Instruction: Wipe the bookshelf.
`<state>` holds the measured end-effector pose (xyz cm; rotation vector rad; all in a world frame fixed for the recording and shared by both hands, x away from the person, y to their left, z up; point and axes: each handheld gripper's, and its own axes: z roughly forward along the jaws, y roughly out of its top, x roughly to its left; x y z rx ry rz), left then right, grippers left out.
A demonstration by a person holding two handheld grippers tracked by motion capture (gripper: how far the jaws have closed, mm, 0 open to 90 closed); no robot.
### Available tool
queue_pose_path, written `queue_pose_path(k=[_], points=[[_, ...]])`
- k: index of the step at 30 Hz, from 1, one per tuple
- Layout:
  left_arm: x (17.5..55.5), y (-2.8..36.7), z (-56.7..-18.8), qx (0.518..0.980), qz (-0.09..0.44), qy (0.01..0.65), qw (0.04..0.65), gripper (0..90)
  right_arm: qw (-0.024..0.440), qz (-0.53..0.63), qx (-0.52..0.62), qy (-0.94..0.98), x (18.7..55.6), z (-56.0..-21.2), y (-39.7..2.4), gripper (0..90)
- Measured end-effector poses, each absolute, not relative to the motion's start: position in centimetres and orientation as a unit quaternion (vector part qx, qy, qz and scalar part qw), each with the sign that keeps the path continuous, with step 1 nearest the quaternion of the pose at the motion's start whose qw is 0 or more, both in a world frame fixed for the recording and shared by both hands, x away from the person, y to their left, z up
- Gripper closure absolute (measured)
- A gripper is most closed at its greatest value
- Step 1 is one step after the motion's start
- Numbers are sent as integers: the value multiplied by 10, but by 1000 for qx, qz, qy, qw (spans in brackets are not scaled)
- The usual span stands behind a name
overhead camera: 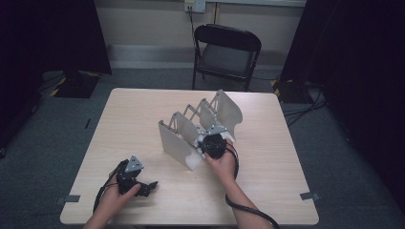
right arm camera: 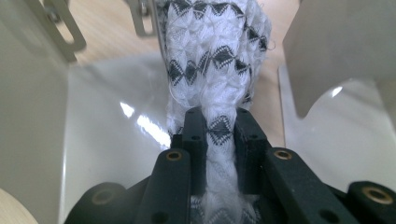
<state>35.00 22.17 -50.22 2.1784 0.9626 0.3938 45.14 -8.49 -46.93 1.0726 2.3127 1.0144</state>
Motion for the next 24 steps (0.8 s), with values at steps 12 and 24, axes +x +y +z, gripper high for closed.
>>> queue_pose_path(k=[12, 24], points=[[350, 222, -502, 843, 152, 373, 356, 0, 200, 361, 389, 824, 447, -468, -98, 775], [350, 222, -502, 843, 152, 373, 356, 0, 245, 434, 365, 786, 449, -383, -103, 775]])
